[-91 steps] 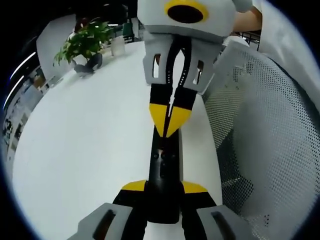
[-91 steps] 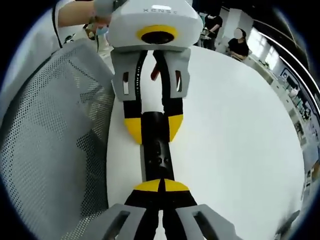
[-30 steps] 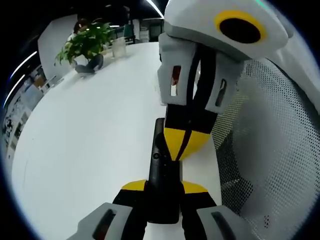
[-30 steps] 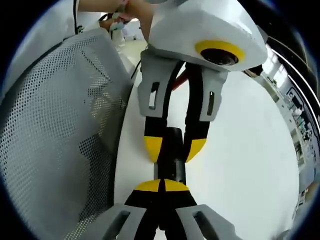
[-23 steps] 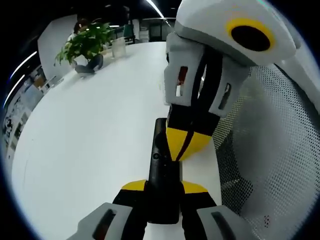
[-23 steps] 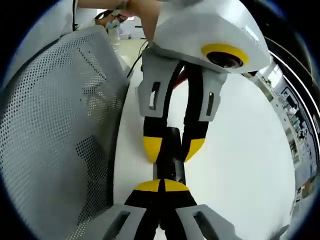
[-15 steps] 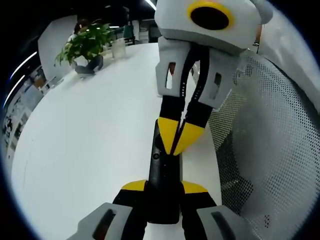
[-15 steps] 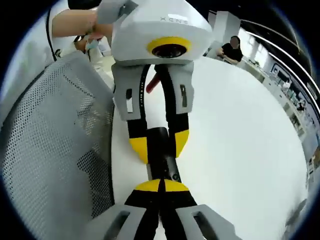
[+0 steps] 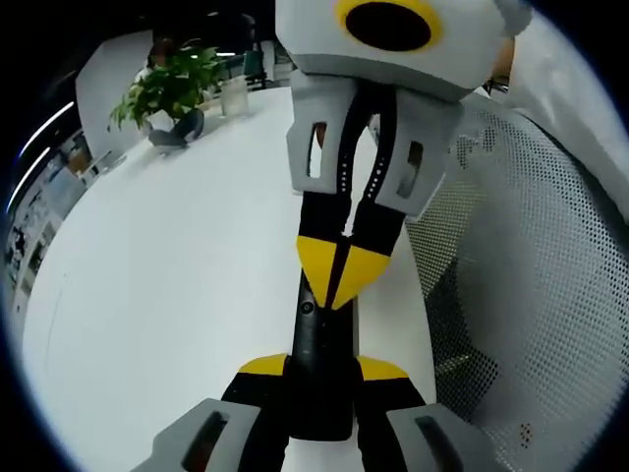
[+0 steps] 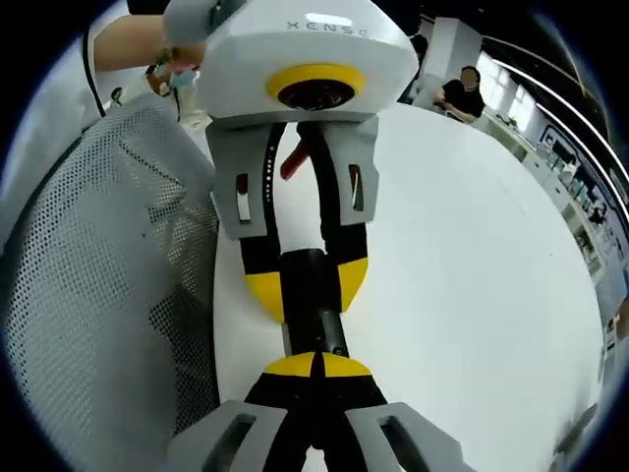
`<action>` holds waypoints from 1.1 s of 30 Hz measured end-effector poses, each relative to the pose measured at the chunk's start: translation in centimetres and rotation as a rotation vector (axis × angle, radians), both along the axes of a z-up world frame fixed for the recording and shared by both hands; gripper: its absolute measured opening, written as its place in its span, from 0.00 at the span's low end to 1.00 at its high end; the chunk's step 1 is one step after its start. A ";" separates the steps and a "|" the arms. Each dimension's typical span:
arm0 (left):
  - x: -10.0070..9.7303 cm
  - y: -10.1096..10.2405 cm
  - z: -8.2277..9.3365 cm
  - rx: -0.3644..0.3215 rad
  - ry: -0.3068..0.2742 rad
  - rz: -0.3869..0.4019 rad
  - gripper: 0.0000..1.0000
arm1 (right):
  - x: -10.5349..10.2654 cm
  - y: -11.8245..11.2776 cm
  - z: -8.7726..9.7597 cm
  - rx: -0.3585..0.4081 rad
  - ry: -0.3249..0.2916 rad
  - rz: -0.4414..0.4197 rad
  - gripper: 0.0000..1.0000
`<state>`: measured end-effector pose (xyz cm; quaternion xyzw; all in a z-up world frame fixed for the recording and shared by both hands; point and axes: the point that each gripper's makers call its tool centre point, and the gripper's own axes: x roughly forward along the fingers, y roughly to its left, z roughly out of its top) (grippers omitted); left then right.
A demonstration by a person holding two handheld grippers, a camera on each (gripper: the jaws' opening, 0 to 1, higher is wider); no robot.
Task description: Press the specified remote control buttons in sequence, fully releasing each button before pressing the next.
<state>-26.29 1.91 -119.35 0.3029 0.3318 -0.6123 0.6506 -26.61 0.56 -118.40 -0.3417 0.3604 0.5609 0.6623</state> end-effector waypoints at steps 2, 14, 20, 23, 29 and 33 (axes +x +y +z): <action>0.0 0.0 0.0 0.001 -0.001 -0.002 0.22 | 0.0 0.1 -0.1 -0.014 -0.003 0.003 0.00; 0.0 0.0 0.0 -0.020 0.001 0.007 0.23 | 1.8 -0.7 0.2 0.027 0.098 -0.115 0.00; 0.0 0.0 0.0 -0.027 0.002 0.010 0.23 | 1.4 -0.1 -0.4 0.004 0.139 -0.087 0.00; 0.0 0.0 0.0 -0.034 0.000 0.017 0.23 | 1.5 0.0 -0.3 -0.011 0.141 -0.074 0.00; 0.0 0.0 0.1 -0.046 -0.001 0.027 0.23 | 1.9 0.0 -0.6 -0.044 0.206 -0.167 0.00; 0.0 0.0 0.0 -0.041 -0.001 0.027 0.22 | 2.0 0.1 -0.6 -0.057 0.216 -0.187 0.00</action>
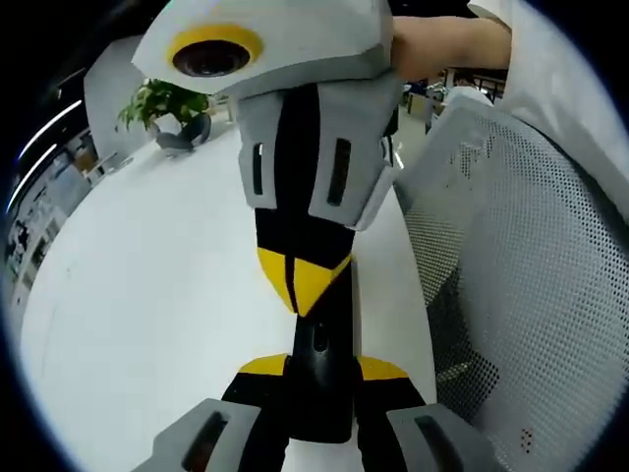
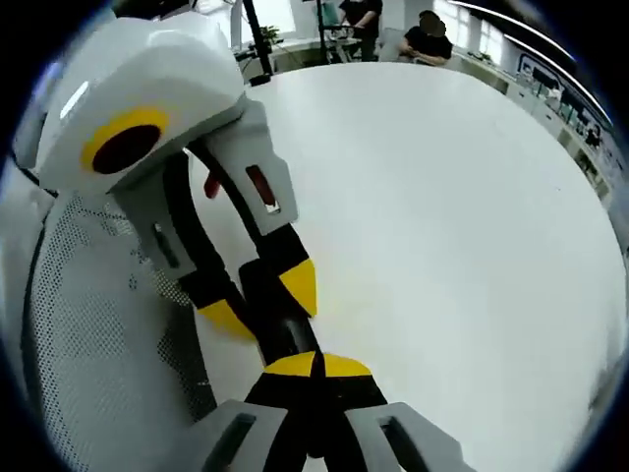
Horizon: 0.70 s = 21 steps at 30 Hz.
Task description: Press the specified remote control buttons in sequence, fully releasing each button before pressing the next.
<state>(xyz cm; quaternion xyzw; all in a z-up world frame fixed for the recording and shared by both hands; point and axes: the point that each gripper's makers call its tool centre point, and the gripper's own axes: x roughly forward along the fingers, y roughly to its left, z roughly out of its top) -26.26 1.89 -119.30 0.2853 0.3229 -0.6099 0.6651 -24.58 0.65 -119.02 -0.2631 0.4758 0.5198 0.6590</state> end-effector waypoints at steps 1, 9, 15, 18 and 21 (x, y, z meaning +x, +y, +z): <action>0.0 0.0 0.0 0.001 0.000 -0.002 0.22 | 0.0 0.0 0.0 -0.001 -0.001 -0.001 0.00; 0.0 0.0 0.0 -0.009 0.003 0.001 0.22 | -0.5 0.5 0.7 0.089 -0.094 0.059 0.00; 0.1 0.1 0.1 -0.037 0.022 0.021 0.22 | -1.9 1.2 0.7 0.097 -0.065 0.113 0.00; 0.0 0.1 0.0 -0.033 0.013 0.014 0.22 | -1.8 1.2 0.8 0.095 -0.086 0.123 0.00; 0.0 0.1 0.0 -0.031 0.010 0.005 0.23 | -1.9 1.3 0.7 0.073 -0.111 0.155 0.00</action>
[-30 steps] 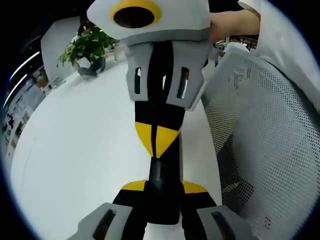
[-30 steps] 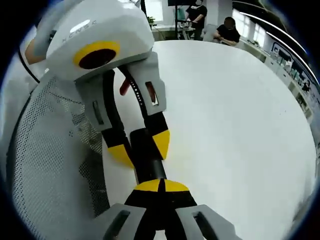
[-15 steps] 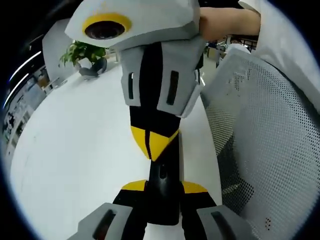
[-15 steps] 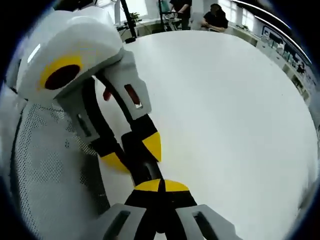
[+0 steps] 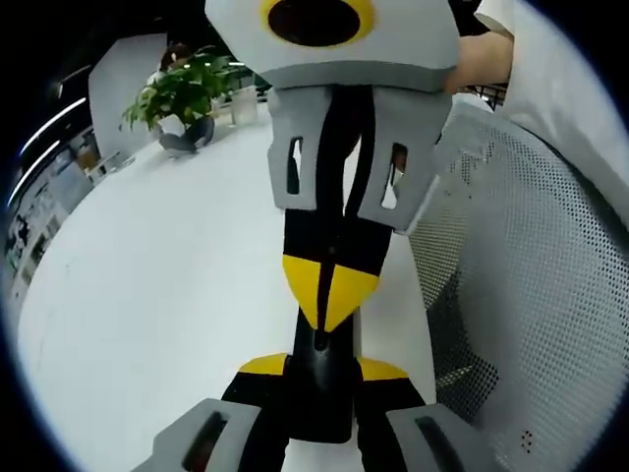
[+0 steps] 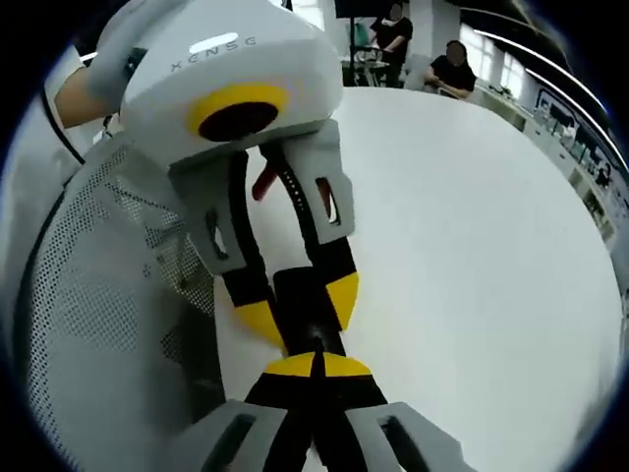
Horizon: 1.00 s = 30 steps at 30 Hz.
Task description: Press the specified remote control buttons in sequence, fully releasing each button before pressing the next.
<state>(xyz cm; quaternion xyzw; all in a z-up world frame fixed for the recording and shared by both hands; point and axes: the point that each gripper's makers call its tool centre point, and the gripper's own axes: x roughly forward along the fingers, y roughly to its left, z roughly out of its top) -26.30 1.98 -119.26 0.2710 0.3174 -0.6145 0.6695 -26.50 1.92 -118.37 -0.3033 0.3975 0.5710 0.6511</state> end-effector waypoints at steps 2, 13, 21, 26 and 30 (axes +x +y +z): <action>0.0 0.0 0.0 0.000 0.003 -0.002 0.23 | -0.1 0.0 0.0 -0.009 -0.008 0.005 0.00; -0.1 0.0 0.0 0.014 0.000 -0.034 0.23 | 0.0 0.0 0.1 0.027 -0.092 0.051 0.00; -0.1 0.0 0.0 0.002 0.007 -0.027 0.23 | 0.0 0.7 0.0 0.030 -0.138 0.131 0.00; -0.1 -0.1 0.0 -0.001 0.007 -0.023 0.23 | -0.1 1.1 0.0 0.012 -0.151 0.184 0.00; 0.0 -0.1 0.0 -0.004 0.006 -0.023 0.23 | 0.1 1.0 -0.1 0.009 -0.142 0.154 0.00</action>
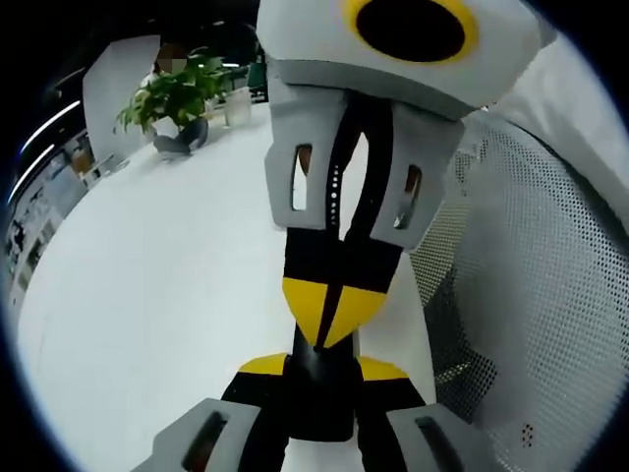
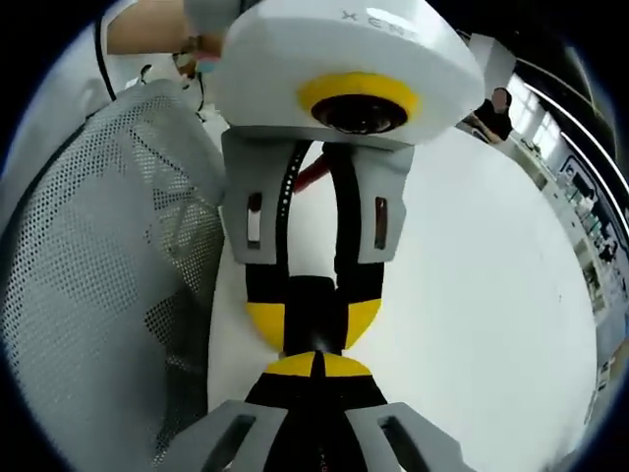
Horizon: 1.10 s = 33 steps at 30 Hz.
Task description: Press the specified remote control buttons in sequence, fully releasing each button before pressing the next.
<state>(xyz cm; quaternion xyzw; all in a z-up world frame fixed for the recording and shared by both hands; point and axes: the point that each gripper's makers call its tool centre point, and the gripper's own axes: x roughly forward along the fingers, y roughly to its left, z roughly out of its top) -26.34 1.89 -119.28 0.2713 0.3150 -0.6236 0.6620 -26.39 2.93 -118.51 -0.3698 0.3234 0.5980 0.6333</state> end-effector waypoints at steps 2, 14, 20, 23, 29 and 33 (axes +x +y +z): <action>0.0 0.0 0.0 0.001 0.002 0.000 0.22 | 0.0 0.1 -0.1 -0.006 -0.029 -0.001 0.00; 0.0 -0.2 -0.1 0.049 -0.021 -0.010 0.23 | 0.5 -0.9 0.3 0.131 0.095 -0.159 0.00; 0.0 0.0 -0.1 0.078 -0.014 -0.038 0.23 | 0.5 -3.3 0.2 0.116 0.099 -0.168 0.25; -0.1 0.0 -0.1 0.066 -0.014 -0.032 0.23 | 0.1 -4.2 -0.5 0.098 0.136 -0.169 0.31; 0.1 -0.3 0.1 0.018 0.041 0.074 0.24 | 0.0 -4.6 -1.0 0.082 0.132 -0.148 0.25; 0.3 -0.4 0.8 -0.035 0.037 0.132 0.32 | 0.0 -4.6 -1.0 0.078 0.130 -0.141 0.24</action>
